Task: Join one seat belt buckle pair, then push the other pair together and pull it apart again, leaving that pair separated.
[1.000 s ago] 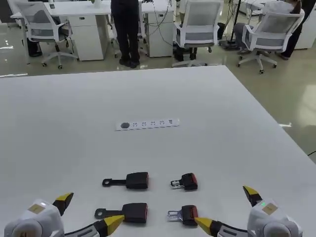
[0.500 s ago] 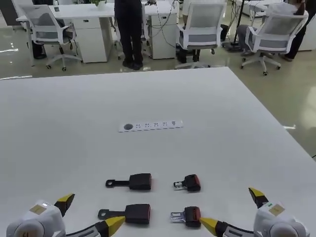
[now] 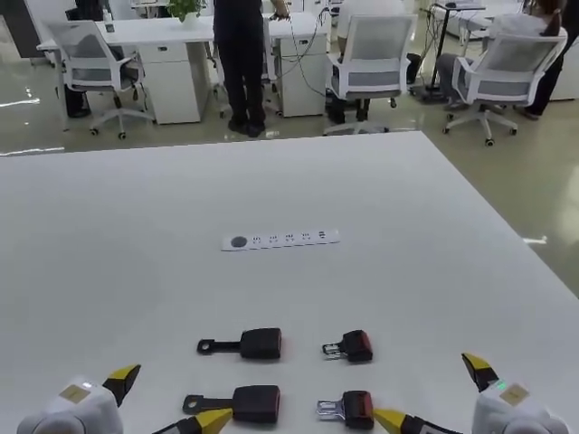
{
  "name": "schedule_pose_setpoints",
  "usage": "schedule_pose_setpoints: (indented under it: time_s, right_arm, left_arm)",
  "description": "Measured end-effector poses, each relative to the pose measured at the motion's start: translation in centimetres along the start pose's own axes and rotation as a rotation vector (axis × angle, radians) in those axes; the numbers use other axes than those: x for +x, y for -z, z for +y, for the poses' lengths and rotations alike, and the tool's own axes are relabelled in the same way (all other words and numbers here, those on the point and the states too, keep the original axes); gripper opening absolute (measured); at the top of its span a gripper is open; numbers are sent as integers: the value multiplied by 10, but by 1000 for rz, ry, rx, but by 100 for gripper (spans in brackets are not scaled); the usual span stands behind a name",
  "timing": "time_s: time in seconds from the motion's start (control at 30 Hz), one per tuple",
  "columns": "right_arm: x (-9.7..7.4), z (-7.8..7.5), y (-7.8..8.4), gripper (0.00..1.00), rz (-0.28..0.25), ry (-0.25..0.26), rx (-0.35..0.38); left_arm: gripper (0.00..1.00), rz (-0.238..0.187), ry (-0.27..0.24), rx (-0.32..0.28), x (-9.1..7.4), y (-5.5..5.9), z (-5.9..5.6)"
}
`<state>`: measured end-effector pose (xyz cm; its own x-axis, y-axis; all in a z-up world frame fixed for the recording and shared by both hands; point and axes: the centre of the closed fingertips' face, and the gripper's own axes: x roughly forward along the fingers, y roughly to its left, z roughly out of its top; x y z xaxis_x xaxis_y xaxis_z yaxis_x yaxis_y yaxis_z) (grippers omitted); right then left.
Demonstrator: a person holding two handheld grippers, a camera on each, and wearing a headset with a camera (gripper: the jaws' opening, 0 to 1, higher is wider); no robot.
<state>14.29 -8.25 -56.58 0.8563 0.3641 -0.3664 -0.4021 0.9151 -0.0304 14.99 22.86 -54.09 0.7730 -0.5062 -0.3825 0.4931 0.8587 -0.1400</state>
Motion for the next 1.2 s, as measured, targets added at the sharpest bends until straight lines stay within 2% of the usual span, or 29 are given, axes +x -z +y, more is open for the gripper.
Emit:
schedule_pose_setpoints:
  time_s: [0.17, 0.37, 0.63, 0.77, 1.2]
  right_arm:
    - [0, -1, 1, 99, 5, 2, -1]
    - [-1, -3, 0, 99, 4, 4, 3]
    - [1, -4, 1, 99, 4, 3, 12]
    - [1, -4, 3, 99, 7, 3, 14]
    - [2, -3, 1, 98, 1, -6, 23]
  left_arm:
    - [100, 4, 10, 5, 4, -1, -4]
    - [100, 5, 15, 7, 5, -1, -1]
    - [100, 11, 19, 12, 6, -1, -5]
    - [100, 10, 21, 12, 8, -1, -1]
    - [100, 9, 24, 16, 11, -5, -4]
